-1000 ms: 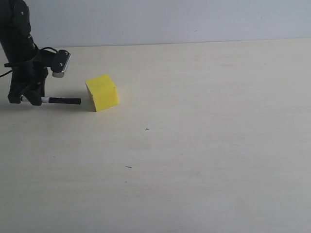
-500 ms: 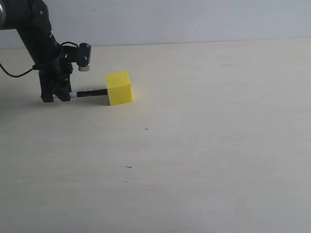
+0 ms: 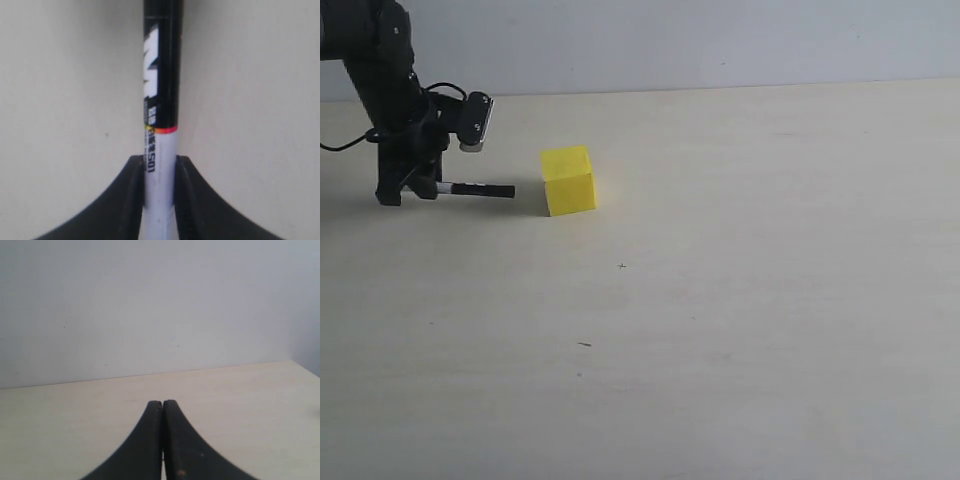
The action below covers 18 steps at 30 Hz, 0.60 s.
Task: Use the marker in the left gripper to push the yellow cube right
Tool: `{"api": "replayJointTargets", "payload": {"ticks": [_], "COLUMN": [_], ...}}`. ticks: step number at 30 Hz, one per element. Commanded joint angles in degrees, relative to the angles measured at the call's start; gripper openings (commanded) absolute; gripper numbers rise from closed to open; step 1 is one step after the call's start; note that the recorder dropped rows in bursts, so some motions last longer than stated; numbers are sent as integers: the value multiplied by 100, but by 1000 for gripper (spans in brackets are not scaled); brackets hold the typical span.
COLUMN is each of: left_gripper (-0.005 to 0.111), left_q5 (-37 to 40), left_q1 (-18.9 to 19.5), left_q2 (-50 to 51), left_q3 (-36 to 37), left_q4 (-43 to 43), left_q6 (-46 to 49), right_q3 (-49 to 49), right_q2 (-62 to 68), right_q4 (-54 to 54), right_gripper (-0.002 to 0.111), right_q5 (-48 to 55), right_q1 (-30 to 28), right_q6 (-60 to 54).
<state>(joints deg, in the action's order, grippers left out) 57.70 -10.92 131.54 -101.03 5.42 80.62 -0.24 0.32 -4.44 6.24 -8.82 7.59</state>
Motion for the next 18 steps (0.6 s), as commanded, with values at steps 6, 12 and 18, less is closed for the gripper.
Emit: {"api": "replayJointTargets", "payload": {"ticks": [6,12,18], "left_gripper": [0,0,0], "left_q5": [-79,-73,235], "left_q1": [-255,-508,-158], "left_q2": [111,322,300], "left_q3": [-453,-743,-942], "left_q4": [-890,-978,-918], "left_q6": [298,309,231], "right_q3": [24,24,24], "right_q2": [-32,-32,-32], "right_q4": [-23,-23,-12], "right_gripper": [0,0,0], "right_q5": [-9,-9,-9], "right_q1": [-17,-17,-17], "right_q6": [20,20,20]}}
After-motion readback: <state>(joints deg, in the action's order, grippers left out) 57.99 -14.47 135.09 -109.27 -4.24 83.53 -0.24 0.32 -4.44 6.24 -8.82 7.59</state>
